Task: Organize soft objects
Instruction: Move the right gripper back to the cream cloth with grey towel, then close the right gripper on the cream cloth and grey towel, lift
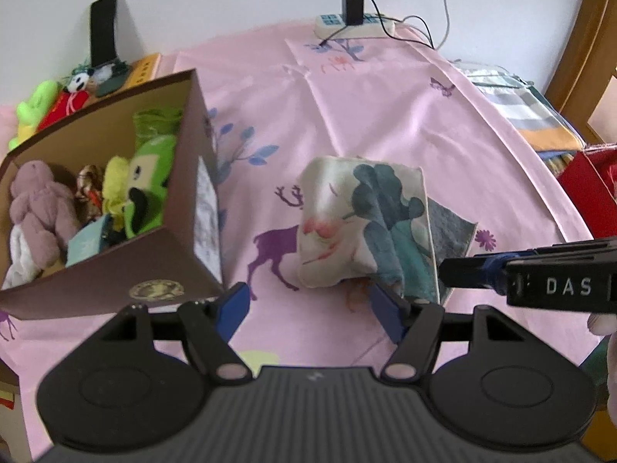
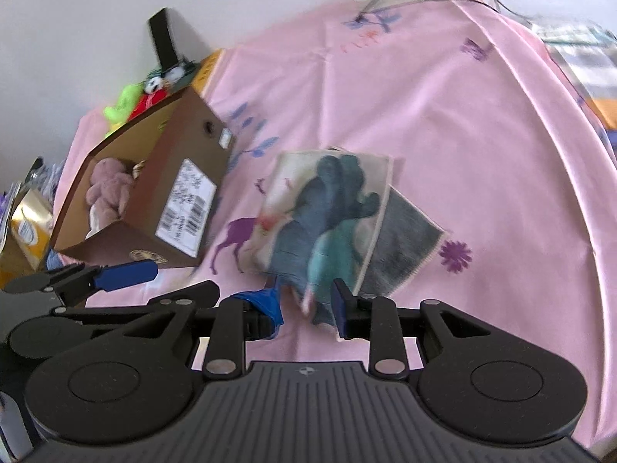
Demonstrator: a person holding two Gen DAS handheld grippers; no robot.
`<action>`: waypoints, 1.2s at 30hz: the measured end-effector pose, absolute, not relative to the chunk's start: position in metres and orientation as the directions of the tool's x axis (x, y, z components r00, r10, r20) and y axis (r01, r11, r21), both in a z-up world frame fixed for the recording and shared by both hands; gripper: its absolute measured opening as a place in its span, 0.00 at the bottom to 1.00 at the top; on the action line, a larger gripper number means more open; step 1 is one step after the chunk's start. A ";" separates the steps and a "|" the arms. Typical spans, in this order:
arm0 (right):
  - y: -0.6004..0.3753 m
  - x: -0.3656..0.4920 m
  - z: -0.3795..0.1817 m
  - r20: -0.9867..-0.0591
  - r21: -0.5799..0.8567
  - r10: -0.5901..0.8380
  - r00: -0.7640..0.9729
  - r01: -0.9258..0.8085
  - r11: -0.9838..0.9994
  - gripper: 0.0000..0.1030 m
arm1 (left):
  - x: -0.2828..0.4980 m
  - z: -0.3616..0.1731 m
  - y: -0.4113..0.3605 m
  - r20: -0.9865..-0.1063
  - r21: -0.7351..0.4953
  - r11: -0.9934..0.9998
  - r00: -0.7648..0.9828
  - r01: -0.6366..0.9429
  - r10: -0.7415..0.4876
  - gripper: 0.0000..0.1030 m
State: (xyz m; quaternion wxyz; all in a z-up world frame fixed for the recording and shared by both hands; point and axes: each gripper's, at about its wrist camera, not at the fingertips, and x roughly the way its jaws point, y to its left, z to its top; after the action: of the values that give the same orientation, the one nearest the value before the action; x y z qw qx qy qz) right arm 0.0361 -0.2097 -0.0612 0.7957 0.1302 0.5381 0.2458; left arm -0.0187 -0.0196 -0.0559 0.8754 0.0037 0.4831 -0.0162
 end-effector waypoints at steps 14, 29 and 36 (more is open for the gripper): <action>-0.251 0.053 -0.099 -0.841 0.456 0.436 0.321 -0.014 0.890 0.12 | 0.010 -0.092 -0.034 -0.863 -0.117 0.981 0.474 0.157 -0.178 0.68; -0.242 0.086 -0.129 -0.802 0.569 0.511 0.310 0.135 0.811 0.15 | 0.037 -0.117 -0.016 -0.846 -0.197 0.952 0.450 0.234 -0.286 0.70; -0.214 0.106 -0.129 -0.783 0.596 0.555 0.280 0.083 0.799 0.16 | 0.051 -0.123 -0.015 -0.841 -0.204 0.944 0.446 0.261 -0.305 0.70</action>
State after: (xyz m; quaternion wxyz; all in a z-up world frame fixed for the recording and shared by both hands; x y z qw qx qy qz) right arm 0.1062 -0.2143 -0.1293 0.7510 0.2757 0.5790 0.1570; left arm 0.0513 -0.0154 -0.1228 0.8500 -0.0220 0.4992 -0.1664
